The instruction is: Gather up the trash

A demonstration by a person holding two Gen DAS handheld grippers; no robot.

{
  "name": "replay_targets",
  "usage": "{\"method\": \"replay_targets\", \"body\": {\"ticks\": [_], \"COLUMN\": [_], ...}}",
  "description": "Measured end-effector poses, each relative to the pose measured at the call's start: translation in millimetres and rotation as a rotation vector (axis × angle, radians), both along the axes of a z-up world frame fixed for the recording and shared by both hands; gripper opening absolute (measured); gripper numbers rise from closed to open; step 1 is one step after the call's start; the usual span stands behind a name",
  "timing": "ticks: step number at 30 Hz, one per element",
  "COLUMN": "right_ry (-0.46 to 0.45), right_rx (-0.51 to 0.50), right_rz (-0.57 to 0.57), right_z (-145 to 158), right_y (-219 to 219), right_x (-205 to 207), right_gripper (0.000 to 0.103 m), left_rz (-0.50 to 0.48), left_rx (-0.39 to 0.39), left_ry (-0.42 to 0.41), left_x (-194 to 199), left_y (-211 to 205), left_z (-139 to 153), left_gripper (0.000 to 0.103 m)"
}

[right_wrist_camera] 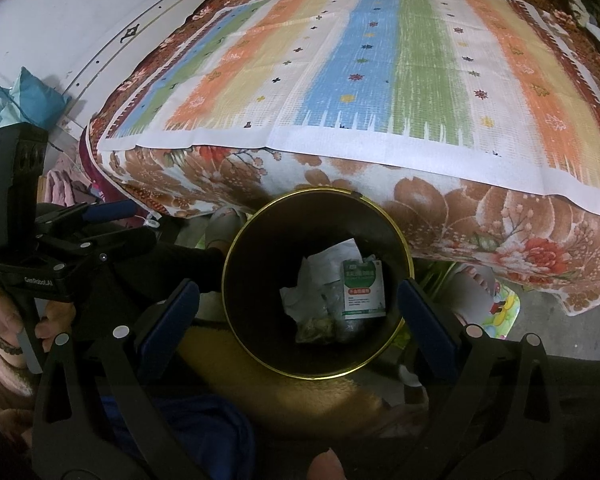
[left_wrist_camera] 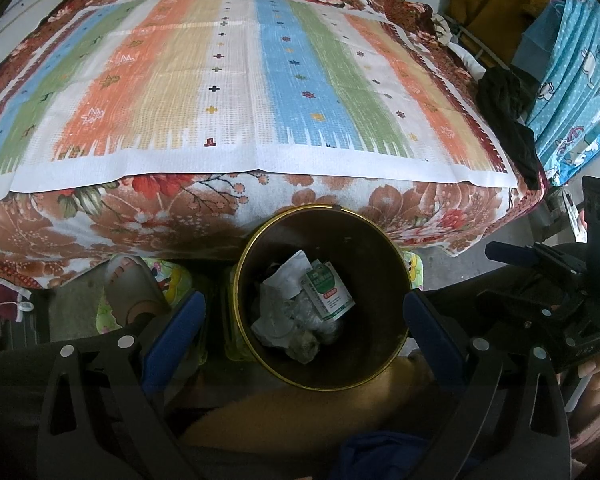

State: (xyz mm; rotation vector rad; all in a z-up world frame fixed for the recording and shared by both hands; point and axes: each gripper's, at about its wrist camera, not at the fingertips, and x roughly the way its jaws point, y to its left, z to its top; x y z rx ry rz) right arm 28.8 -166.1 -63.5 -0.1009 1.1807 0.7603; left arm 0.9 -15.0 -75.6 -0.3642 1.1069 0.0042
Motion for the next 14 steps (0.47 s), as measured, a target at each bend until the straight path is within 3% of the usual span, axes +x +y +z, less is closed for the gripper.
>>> {"method": "replay_targets", "body": {"ticks": [14], "right_ry": [0.001], "right_rx": [0.0], "right_rz": [-0.002], "right_z": [0.4], "right_y": [0.9], "right_x": [-0.6], "right_gripper": [0.094], "left_rz": [-0.005], "left_rx": [-0.002], "left_ry": [-0.003], "left_x": [0.8], "left_y": [-3.1], "left_z": [-2.2], "left_gripper": [0.097]}}
